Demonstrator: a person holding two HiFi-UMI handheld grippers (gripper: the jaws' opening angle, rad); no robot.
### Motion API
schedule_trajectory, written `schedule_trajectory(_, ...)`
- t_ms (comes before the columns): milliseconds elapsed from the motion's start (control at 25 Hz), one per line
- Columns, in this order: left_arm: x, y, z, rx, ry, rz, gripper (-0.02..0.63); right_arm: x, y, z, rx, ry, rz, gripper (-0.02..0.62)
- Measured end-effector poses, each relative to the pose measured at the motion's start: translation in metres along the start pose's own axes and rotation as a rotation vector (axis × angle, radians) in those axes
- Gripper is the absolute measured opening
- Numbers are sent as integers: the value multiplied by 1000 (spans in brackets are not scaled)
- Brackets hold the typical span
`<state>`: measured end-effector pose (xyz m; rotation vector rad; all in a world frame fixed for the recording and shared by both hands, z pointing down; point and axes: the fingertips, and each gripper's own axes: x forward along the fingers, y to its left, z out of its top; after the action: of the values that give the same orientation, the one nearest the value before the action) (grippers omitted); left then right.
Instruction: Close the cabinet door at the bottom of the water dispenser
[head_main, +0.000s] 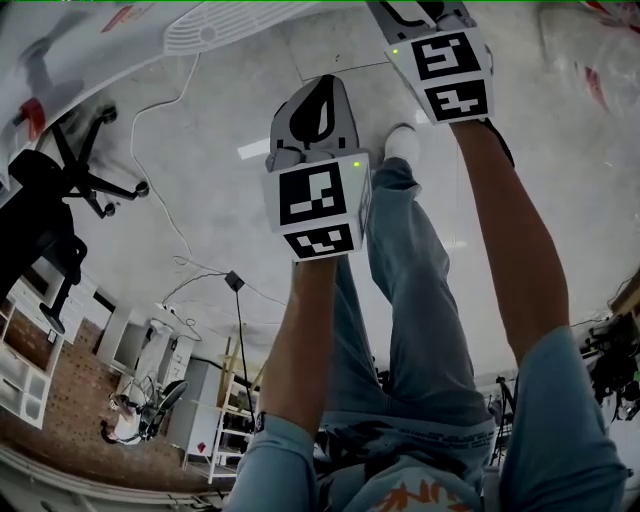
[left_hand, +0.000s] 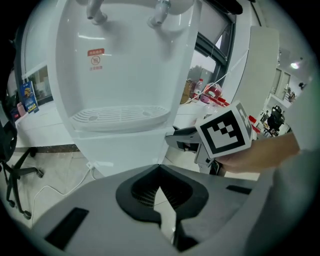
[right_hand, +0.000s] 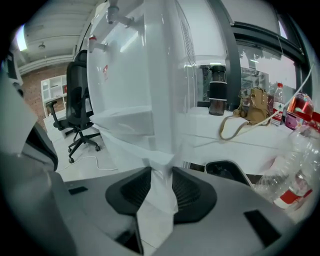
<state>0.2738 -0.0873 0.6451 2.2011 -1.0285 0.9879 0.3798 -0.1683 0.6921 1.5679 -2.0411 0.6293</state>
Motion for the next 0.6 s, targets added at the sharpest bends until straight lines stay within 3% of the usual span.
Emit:
schedule_trajectory(280,2,-8,4,-6,-3,1,8,7,-12,6,81,-3,-8,124)
schedule_trajectory(480,-3,-13,6,-17,-14,5,8,8,-15,6,61,42,-54,91)
schedule_trajectory(600,-10,-14,6,-26,-26,3,8,6,-14,2,108,59,-75,72)
